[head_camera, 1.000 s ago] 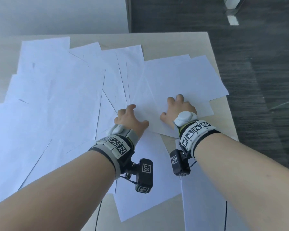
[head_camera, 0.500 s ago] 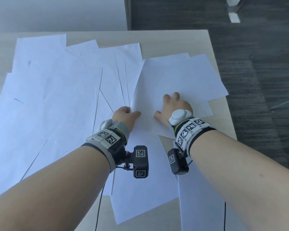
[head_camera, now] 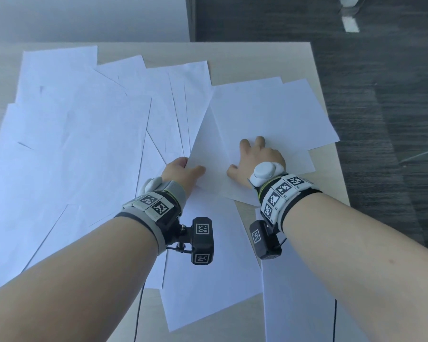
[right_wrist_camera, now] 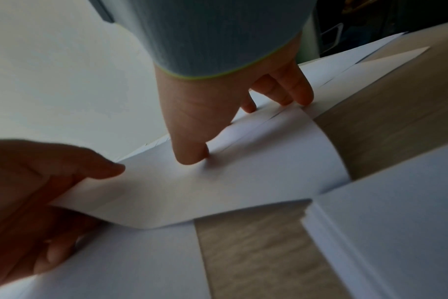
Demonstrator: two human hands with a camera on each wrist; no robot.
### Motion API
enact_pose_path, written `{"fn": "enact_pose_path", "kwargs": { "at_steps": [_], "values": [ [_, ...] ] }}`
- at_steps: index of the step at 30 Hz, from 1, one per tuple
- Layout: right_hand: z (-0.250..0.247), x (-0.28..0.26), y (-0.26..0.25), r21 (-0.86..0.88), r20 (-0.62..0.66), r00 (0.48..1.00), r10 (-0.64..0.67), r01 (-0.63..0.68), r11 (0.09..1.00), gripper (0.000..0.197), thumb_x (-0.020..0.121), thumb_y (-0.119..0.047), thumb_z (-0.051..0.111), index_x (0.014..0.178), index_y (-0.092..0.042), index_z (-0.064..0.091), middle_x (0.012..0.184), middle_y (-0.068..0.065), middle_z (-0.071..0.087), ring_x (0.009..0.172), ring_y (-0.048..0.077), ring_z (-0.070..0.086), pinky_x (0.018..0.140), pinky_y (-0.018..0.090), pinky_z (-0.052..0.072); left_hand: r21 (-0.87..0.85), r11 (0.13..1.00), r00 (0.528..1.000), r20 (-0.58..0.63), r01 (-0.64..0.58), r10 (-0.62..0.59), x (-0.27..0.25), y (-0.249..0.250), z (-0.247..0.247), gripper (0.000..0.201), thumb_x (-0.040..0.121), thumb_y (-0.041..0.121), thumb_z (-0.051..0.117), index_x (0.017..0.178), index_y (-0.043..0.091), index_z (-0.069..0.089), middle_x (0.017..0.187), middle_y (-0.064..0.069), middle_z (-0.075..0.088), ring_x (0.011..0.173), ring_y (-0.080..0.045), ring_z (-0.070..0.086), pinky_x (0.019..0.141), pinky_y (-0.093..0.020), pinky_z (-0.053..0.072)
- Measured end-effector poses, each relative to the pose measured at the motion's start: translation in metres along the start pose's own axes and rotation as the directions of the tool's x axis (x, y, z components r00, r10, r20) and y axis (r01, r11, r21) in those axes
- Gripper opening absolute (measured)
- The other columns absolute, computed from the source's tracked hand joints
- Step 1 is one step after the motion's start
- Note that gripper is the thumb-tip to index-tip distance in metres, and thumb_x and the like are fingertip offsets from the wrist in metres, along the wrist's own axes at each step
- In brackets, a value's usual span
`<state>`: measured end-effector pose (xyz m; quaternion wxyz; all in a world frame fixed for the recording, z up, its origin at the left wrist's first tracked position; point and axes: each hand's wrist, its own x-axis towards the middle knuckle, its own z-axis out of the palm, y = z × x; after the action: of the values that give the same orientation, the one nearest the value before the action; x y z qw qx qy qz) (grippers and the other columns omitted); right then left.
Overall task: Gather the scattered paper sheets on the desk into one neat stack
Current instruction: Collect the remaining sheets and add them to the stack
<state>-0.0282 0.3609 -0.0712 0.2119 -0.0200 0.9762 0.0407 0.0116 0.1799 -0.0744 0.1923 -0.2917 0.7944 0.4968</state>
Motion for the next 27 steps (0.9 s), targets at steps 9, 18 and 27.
{"fn": "enact_pose_path", "kwargs": {
  "at_steps": [9, 18, 27],
  "values": [
    [0.0026, 0.0011, -0.0010, 0.000, -0.019, 1.000, -0.004, 0.004, 1.000, 0.060, 0.085, -0.051, 0.046, 0.133, -0.015, 0.040, 0.123, 0.014, 0.043, 0.067, 0.027, 0.046, 0.069, 0.036, 0.039, 0.003, 1.000, 1.000, 0.019, -0.018, 0.018, -0.0009, 0.0001, -0.0030, 0.014, 0.086, 0.033, 0.068, 0.097, 0.025, 0.069, 0.093, -0.004, 0.076, 0.070, -0.024, 0.064, 0.083, -0.041, 0.058],
    [-0.0008, 0.0034, -0.0025, 0.036, -0.007, 1.000, 0.016, -0.016, 0.999, 0.055, 0.085, -0.041, 0.048, 0.133, -0.016, 0.038, 0.118, 0.014, 0.043, 0.063, 0.027, 0.046, 0.069, 0.036, 0.038, 0.001, 1.000, 0.999, 0.036, -0.022, 0.022, -0.0001, -0.0004, -0.0041, 0.016, 0.086, 0.033, 0.068, 0.099, 0.024, 0.070, 0.096, -0.007, 0.077, 0.068, -0.023, 0.065, 0.079, -0.038, 0.059],
    [-0.0033, -0.0016, 0.0014, 0.019, 0.013, 1.000, 0.014, -0.015, 1.000, 0.065, 0.085, -0.050, 0.048, 0.140, -0.018, 0.034, 0.126, 0.013, 0.041, 0.071, 0.029, 0.045, 0.068, 0.035, 0.036, -0.001, 0.999, 0.998, 0.043, -0.036, 0.036, -0.0016, 0.0003, -0.0043, 0.014, 0.089, 0.030, 0.068, 0.099, 0.021, 0.071, 0.100, -0.013, 0.076, 0.065, -0.024, 0.061, 0.071, -0.034, 0.056]
  ]
}}
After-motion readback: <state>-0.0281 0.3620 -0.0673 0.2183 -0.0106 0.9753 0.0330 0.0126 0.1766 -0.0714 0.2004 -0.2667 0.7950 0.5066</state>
